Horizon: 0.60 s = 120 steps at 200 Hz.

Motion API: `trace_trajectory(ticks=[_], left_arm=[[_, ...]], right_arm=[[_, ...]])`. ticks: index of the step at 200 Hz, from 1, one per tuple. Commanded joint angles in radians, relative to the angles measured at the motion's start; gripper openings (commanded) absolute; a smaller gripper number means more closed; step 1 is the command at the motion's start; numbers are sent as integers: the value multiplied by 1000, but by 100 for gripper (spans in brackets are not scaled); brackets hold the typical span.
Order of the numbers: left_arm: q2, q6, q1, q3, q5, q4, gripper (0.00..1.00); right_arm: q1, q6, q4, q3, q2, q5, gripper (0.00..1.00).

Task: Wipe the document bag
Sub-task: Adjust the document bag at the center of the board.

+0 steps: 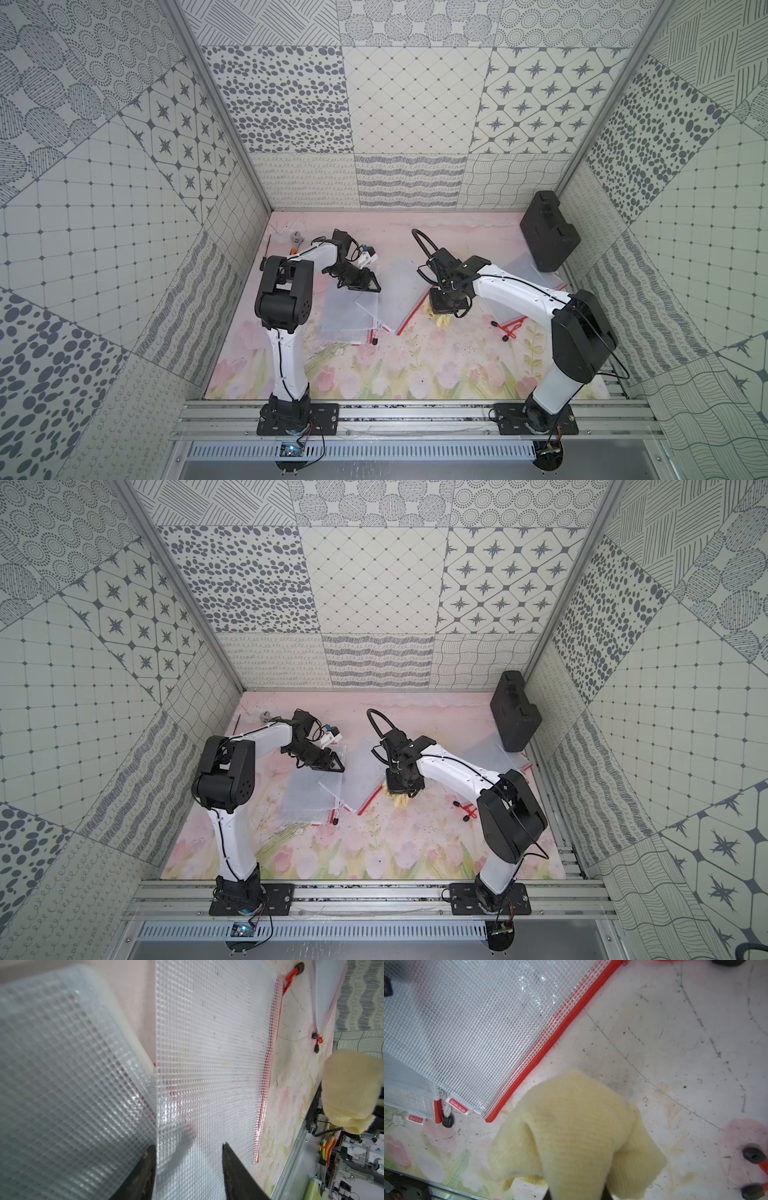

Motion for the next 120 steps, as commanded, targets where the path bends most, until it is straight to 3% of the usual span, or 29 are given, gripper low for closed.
trace_trajectory(ticks=[1, 41, 71, 99, 120], left_arm=[[-10, 69, -13, -2, -2, -92, 41], [-67, 39, -12, -24, 2, -64, 28], [-101, 15, -13, -17, 18, -52, 0], [-157, -37, -17, -28, 83, -26, 0], [-232, -204, -35, -78, 40, 58, 0]], right_arm=[[6, -13, -1, 18, 20, -3, 0], [6, -9, 9, 9, 26, -14, 0], [7, -9, 11, 4, 24, -14, 0], [7, -10, 1, -3, 4, 6, 0], [7, -16, -6, 1, -36, 18, 0]])
